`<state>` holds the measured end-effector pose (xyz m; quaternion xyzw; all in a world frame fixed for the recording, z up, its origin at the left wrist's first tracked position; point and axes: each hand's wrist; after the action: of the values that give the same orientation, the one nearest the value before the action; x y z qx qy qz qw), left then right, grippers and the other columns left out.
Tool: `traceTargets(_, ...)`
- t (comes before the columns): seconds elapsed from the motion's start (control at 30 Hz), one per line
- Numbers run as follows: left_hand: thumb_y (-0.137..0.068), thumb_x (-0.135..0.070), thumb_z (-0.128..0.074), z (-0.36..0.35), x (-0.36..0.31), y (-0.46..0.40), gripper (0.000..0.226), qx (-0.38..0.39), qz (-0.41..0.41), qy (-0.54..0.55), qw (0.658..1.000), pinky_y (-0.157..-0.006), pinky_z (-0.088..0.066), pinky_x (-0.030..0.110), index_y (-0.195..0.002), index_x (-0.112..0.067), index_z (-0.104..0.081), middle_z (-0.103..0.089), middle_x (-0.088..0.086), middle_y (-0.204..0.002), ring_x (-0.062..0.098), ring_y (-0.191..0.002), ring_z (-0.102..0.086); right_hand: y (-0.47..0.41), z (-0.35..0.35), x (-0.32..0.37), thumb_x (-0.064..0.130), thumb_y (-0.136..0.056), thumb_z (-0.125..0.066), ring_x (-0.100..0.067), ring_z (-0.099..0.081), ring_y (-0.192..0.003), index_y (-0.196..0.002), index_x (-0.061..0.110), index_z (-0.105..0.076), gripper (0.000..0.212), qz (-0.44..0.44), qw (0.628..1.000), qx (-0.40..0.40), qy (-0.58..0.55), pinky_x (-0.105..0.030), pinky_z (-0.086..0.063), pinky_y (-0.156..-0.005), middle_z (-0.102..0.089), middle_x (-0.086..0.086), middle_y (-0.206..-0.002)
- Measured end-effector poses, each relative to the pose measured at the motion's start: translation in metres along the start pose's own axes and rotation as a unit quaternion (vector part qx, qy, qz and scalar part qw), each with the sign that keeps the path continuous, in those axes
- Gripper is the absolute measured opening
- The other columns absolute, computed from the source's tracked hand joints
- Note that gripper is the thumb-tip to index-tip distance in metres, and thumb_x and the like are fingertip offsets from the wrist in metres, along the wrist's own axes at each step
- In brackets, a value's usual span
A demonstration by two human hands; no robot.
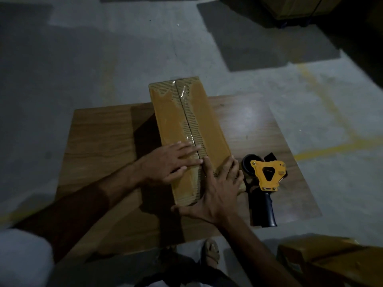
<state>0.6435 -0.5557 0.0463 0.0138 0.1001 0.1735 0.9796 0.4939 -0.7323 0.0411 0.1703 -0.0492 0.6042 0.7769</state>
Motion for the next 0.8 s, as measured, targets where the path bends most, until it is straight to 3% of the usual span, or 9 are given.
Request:
traceTargets(0.1,-0.104,-0.041,-0.033,-0.009,-0.022,0.014,0.059,-0.015,0.074,-0.015,0.997,-0.111,-0.040,0.049,-0.162,-0.028,-0.031,-0.022,0.007,-0.171,0.030,-0.149,-0.032,-0.014,0.015,-0.019,0.109,-0.045,-0.051,-0.055,0.008,-0.152,-0.162,0.035,0.005,0.150,0.084,0.995,0.044,0.031,-0.071,-0.002,-0.121,0.016,-0.032,-0.166)
traceTargets(0.2,-0.101,-0.048,-0.036,-0.014,-0.058,0.020,0.064,-0.033,0.180,-0.024,0.983,-0.096,-0.044,0.046,-0.159,-0.023,-0.037,-0.032,0.009,-0.166,0.031,-0.133,-0.046,-0.041,0.046,-0.044,0.106,-0.038,-0.059,-0.054,0.014,-0.152,-0.163,0.035,0.010,0.159,0.227,0.962,0.114,0.101,-0.073,0.001,-0.120,0.021,-0.026,-0.167)
traceTargets(0.33,-0.099,-0.056,-0.025,-0.016,-0.106,0.005,0.073,-0.018,0.269,-0.029,0.963,-0.098,-0.046,0.047,-0.158,-0.015,-0.038,-0.042,0.016,-0.158,0.033,-0.129,-0.050,-0.067,0.091,-0.054,0.088,-0.050,-0.077,-0.041,0.028,-0.151,-0.162,0.033,0.019,0.157,0.302,0.909,0.207,0.198,-0.058,0.014,-0.123,0.032,-0.021,-0.164)
traceTargets(0.4,-0.099,-0.056,-0.016,-0.014,-0.115,-0.005,0.075,-0.013,0.305,-0.021,0.952,-0.104,-0.040,0.044,-0.160,-0.015,-0.030,-0.038,0.014,-0.158,0.030,-0.131,-0.044,-0.061,0.089,-0.049,0.075,-0.072,-0.075,-0.036,0.023,-0.154,-0.162,0.023,0.020,0.141,0.291,0.906,0.198,0.233,-0.057,0.009,-0.126,0.028,-0.022,-0.165)
traceTargets(0.47,-0.102,-0.053,-0.015,-0.013,-0.112,-0.012,0.072,-0.019,0.315,-0.016,0.949,-0.109,-0.034,0.041,-0.162,-0.016,-0.024,-0.034,0.009,-0.160,0.026,-0.135,-0.038,-0.037,0.070,-0.033,0.067,-0.092,-0.059,-0.035,0.020,-0.156,-0.162,0.011,0.018,0.118,0.243,0.927,0.165,0.231,-0.055,0.006,-0.128,0.021,-0.022,-0.168)
traceTargets(0.57,-0.107,-0.048,-0.013,-0.018,-0.103,-0.014,0.069,-0.005,0.274,0.003,0.962,-0.127,-0.013,0.043,-0.166,-0.013,-0.007,-0.005,0.007,-0.173,0.024,-0.158,-0.008,-0.001,0.038,-0.004,0.077,-0.089,-0.052,-0.033,0.027,-0.154,-0.159,0.001,0.021,0.126,0.141,0.972,0.132,0.137,-0.049,0.009,-0.129,0.029,-0.018,-0.166)
traceTargets(0.63,-0.106,-0.049,-0.010,-0.021,-0.095,-0.007,0.071,-0.002,0.232,0.009,0.973,-0.129,-0.005,0.041,-0.166,-0.013,-0.001,0.007,0.006,-0.174,0.019,-0.160,0.005,0.007,0.027,0.001,0.080,-0.090,-0.046,-0.030,0.028,-0.155,-0.159,0.003,0.023,0.125,0.111,0.984,0.097,0.104,-0.045,0.011,-0.129,0.032,-0.017,-0.166)
traceTargets(0.7,-0.106,-0.050,-0.016,-0.021,-0.081,0.007,0.071,-0.008,0.207,0.025,0.978,-0.130,-0.007,0.040,-0.166,-0.015,-0.001,0.008,0.002,-0.173,0.016,-0.160,0.005,0.012,0.024,-0.006,0.079,-0.091,-0.045,-0.027,0.027,-0.155,-0.159,0.004,0.023,0.122,0.096,0.988,0.071,0.102,-0.044,0.010,-0.129,0.033,-0.015,-0.165)
traceTargets(0.8,-0.104,-0.052,-0.020,-0.019,-0.049,0.040,0.074,-0.037,0.238,0.041,0.970,-0.128,-0.005,0.035,-0.166,-0.016,-0.003,0.005,0.000,-0.173,0.015,-0.159,0.002,0.025,0.022,-0.027,0.078,-0.091,-0.045,-0.028,0.023,-0.157,-0.160,0.005,0.021,0.121,0.054,0.990,0.039,0.122,-0.049,0.007,-0.129,0.028,-0.015,-0.167)
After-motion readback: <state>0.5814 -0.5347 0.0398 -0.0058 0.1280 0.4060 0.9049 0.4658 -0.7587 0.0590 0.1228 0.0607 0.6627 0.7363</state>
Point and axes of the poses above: each hand's wrist, its own y-axis away from the middle knuckle, its own z-axis out of the back of the hand, x = y × z
